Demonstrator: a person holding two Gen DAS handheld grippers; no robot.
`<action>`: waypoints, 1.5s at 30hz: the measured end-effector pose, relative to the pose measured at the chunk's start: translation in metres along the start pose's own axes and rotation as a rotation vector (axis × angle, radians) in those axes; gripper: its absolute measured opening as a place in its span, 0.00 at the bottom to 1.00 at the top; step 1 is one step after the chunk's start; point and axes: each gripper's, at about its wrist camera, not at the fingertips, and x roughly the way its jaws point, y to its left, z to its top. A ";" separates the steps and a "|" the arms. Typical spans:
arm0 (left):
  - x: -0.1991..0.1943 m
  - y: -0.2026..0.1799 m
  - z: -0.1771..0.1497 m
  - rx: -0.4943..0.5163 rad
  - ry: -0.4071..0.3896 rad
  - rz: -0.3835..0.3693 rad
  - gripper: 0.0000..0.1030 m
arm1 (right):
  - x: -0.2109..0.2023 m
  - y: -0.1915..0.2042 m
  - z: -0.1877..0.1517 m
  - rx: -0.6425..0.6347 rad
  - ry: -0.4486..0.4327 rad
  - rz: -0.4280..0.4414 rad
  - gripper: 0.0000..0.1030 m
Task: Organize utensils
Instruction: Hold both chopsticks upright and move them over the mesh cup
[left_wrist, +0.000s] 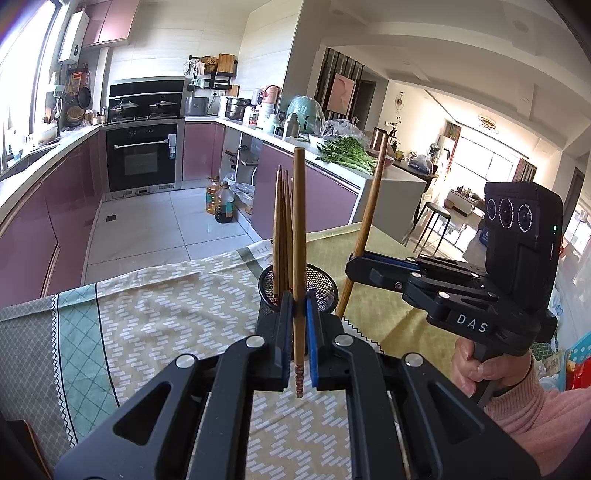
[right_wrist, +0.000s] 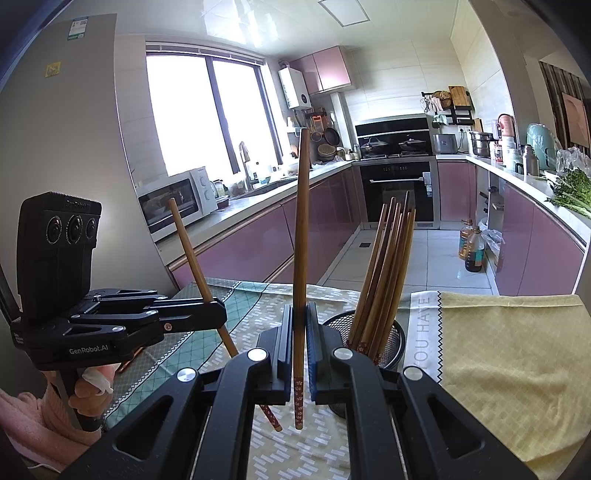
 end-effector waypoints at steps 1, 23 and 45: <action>0.000 0.000 0.000 0.001 -0.001 0.001 0.07 | 0.000 0.000 0.000 -0.001 0.000 -0.001 0.06; -0.001 0.000 0.012 0.014 -0.018 -0.004 0.07 | 0.001 0.003 0.002 -0.014 -0.028 -0.004 0.06; 0.000 -0.004 0.022 0.031 -0.034 -0.008 0.07 | -0.001 -0.001 0.006 -0.014 -0.042 -0.003 0.06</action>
